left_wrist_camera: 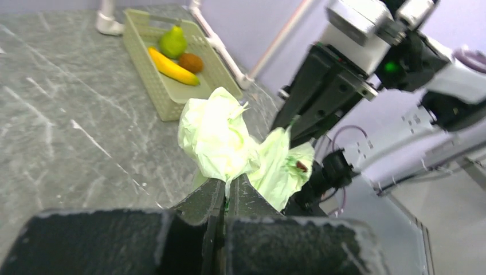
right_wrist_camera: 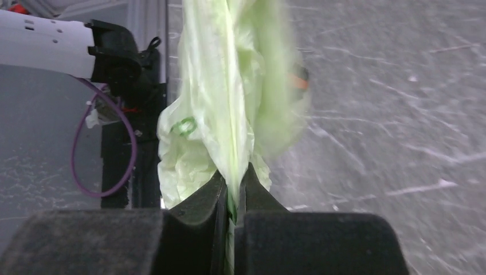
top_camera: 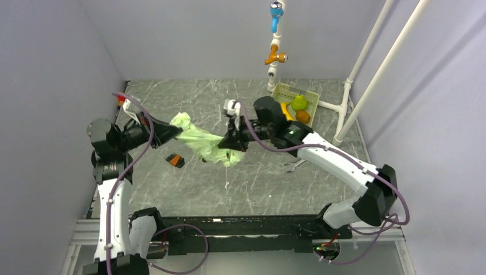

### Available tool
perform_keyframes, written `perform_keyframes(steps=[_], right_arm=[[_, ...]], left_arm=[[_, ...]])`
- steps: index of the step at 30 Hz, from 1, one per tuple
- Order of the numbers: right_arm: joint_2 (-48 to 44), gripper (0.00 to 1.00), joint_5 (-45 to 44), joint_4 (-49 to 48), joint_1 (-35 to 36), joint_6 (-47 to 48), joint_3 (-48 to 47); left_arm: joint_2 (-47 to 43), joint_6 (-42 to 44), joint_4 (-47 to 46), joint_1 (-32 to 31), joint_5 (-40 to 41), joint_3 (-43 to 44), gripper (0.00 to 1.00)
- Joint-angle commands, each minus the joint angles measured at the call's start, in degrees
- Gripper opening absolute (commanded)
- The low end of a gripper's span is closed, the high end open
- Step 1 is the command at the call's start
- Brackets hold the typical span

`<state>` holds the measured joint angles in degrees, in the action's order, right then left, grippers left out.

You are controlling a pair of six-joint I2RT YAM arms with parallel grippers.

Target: Place the fake fruits into the plastic bag and tie a complex knot

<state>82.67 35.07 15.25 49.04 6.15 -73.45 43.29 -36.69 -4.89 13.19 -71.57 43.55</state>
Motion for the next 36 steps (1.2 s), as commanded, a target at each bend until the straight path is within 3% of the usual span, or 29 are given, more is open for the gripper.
perform_keyframes(steps=[1, 6, 9, 11, 12, 13, 14, 15, 16, 20, 23, 30, 34, 36], right_arm=[[-7.23, 0.00, 1.31, 14.18, -6.44, 4.94, 3.39], [-9.99, 0.00, 2.56, 15.80, -11.35, 5.21, 3.71], [-10.54, 0.00, 4.59, 15.78, -13.60, 3.68, 3.10], [-10.42, 0.00, 8.38, 13.03, -14.71, -0.92, 2.86], [-9.93, 0.00, 10.41, 10.89, -14.75, -4.16, 2.33], [-9.10, 0.00, 13.08, 8.04, -14.76, -8.16, 2.11], [-8.39, 0.00, 15.05, 4.43, -14.75, -12.70, 2.31], [-7.65, 0.00, 16.47, 0.38, -14.76, -16.77, 3.06], [-7.39, 0.00, 17.69, -3.23, -14.76, -20.87, 3.93], [-5.84, 0.00, 21.51, -10.15, -14.70, -29.82, 5.71], [-3.97, 0.00, 24.65, -14.77, -14.01, -35.20, 6.79], [1.90, 0.00, 27.61, -14.83, -7.69, -38.17, 3.28], [5.08, 0.00, 28.04, -22.55, -5.76, -43.60, 3.04], [5.99, 0.00, 29.49, -23.23, -5.84, -43.75, 1.74]], left_arm=[[5.72, 9.50, 7.07, 5.16, 12.01, 9.51, 0.00], [9.39, 14.53, 13.37, 5.79, 17.85, 15.19, 0.00], [9.34, 18.55, 19.09, 5.77, 25.61, 17.75, 0.00], [10.34, 23.07, 22.18, 5.79, 21.94, 20.25, 0.01], [10.58, 26.91, 24.50, 5.26, 17.46, 21.72, 0.20], [9.94, 31.51, 27.18, 4.61, 13.50, 22.44, 0.50], [8.31, 37.84, 30.24, 3.56, 11.17, 22.36, 0.72], [5.78, 45.09, 32.07, 2.73, 9.67, 21.00, 0.90], [2.90, 49.35, 33.02, 2.55, 7.66, 19.21, 0.98], [-7.23, 67.56, 39.75, -1.57, 5.25, 13.82, 0.99], [-10.56, 70.54, 36.54, -10.43, 13.77, 10.47, 0.99], [-4.03, 81.26, 41.79, -32.20, 27.37, 12.63, 0.99], [-2.94, 85.08, 42.57, -43.49, 35.02, 11.49, 0.99], [-1.44, 84.59, 44.31, -47.32, 39.39, 12.06, 0.90]])
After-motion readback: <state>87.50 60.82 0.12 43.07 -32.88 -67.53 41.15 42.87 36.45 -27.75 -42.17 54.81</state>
